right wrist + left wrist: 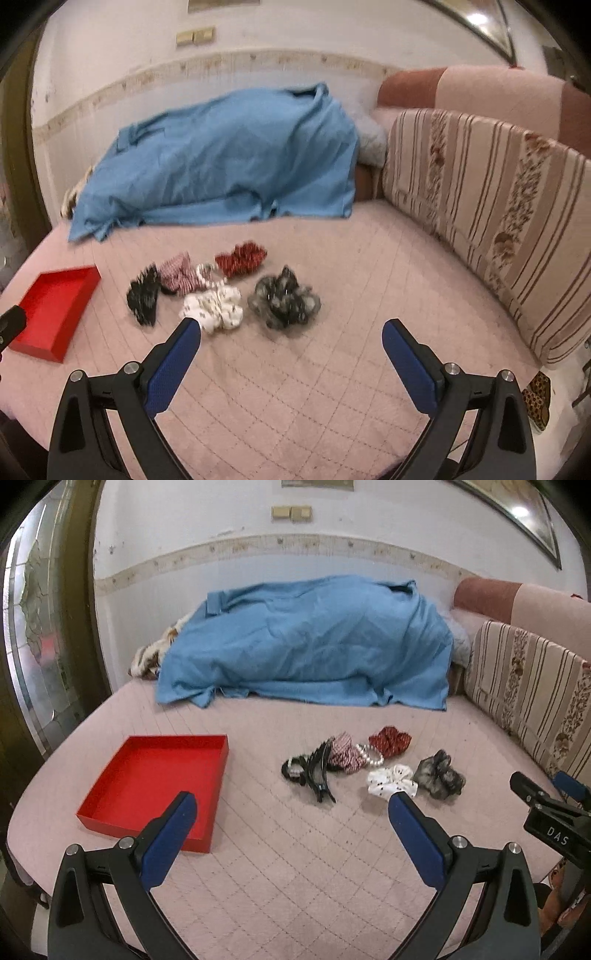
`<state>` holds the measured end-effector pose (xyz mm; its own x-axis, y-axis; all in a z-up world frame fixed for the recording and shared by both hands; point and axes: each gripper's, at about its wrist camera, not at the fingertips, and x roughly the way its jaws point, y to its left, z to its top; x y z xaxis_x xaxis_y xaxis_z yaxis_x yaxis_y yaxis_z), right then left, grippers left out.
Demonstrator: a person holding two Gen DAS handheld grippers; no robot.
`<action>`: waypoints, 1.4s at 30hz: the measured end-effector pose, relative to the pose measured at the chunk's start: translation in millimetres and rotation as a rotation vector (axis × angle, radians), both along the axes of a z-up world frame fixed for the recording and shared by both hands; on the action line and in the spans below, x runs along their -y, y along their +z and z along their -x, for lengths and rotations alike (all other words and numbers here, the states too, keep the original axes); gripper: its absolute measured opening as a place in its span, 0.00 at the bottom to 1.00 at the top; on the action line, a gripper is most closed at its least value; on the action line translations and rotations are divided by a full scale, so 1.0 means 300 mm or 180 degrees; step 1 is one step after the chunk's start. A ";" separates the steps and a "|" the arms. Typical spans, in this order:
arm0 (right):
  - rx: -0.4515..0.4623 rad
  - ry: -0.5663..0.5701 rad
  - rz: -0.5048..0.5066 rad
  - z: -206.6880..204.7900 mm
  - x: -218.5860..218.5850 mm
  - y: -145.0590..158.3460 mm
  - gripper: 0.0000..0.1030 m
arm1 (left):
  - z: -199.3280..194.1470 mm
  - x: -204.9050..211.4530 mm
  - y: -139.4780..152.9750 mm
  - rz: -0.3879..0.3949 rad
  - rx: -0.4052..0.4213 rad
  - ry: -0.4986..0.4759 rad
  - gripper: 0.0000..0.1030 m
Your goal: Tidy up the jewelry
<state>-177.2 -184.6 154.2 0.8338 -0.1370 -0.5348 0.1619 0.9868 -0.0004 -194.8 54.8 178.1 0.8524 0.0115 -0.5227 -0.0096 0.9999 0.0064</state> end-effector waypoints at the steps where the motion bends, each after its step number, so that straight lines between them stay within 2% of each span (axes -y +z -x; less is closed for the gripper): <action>1: 0.0059 -0.0015 0.0004 0.011 -0.002 0.010 0.97 | 0.013 0.001 0.010 -0.0005 0.0034 -0.0007 1.00; 4: 0.0271 -0.0098 0.0024 0.054 -0.004 0.041 0.98 | 0.041 0.004 0.031 -0.0024 0.0092 -0.0018 1.00; 9: 0.0341 -0.0147 0.0007 0.081 0.002 0.062 0.98 | 0.079 0.013 0.056 -0.0108 0.0211 -0.0033 1.00; 15: 0.0322 -0.0034 -0.0073 0.106 0.003 0.067 0.98 | 0.103 0.019 0.066 -0.0159 0.0258 -0.0069 1.00; 28: 0.0378 0.0034 0.0020 0.138 -0.050 0.070 0.98 | 0.110 0.020 0.041 -0.0116 0.0111 -0.0185 1.00; 42: 0.0188 0.0004 -0.0130 0.104 -0.012 0.027 0.98 | 0.080 0.028 0.000 -0.0136 -0.0023 -0.0200 1.00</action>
<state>-208.3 -180.9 162.4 0.8642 -0.1150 -0.4898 0.1592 0.9860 0.0494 -218.8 46.4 178.2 0.8483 -0.0194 -0.5292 0.0532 0.9974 0.0488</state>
